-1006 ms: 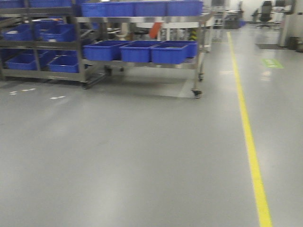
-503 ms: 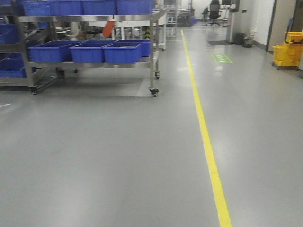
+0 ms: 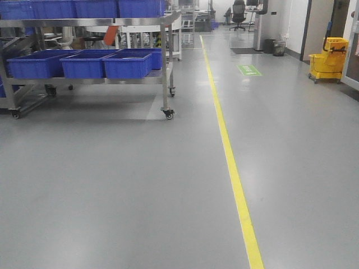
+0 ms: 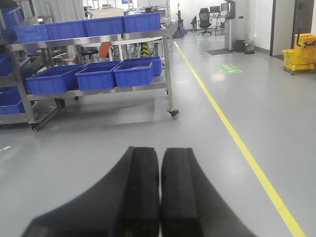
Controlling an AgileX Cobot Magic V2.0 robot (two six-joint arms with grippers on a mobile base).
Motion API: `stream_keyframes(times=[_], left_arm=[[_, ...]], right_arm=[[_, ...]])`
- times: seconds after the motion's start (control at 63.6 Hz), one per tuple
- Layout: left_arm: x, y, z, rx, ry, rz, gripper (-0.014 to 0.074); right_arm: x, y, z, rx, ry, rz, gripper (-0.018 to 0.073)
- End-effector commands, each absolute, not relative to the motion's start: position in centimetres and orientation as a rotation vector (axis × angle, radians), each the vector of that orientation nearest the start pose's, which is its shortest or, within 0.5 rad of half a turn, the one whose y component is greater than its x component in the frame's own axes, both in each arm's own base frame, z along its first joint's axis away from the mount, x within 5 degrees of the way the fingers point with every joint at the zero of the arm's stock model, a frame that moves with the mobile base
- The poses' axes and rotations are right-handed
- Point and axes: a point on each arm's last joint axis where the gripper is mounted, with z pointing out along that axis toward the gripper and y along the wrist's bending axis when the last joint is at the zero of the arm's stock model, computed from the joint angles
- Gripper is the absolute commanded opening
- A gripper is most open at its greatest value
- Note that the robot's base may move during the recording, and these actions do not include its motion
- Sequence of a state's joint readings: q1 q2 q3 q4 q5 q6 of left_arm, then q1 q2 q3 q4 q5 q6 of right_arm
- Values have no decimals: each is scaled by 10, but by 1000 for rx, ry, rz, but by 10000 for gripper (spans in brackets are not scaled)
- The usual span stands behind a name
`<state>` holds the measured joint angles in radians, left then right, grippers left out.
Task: Place yellow foam block on left shelf second layer
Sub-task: 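Drive the base away from the table holding the cube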
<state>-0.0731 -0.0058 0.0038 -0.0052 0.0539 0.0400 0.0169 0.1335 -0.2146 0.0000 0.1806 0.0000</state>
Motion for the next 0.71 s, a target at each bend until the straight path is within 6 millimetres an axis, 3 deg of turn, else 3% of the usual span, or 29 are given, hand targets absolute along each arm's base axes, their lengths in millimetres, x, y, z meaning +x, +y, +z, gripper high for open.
stream_keyframes(times=[0.0,0.691], left_arm=[[55,-4,207,77,1456,-44,124],[55,-4,207,77,1456,-44,124]], right_arm=[[59,1,279,-18,1471,-1,487],[59,1,279,-18,1471,-1,487]])
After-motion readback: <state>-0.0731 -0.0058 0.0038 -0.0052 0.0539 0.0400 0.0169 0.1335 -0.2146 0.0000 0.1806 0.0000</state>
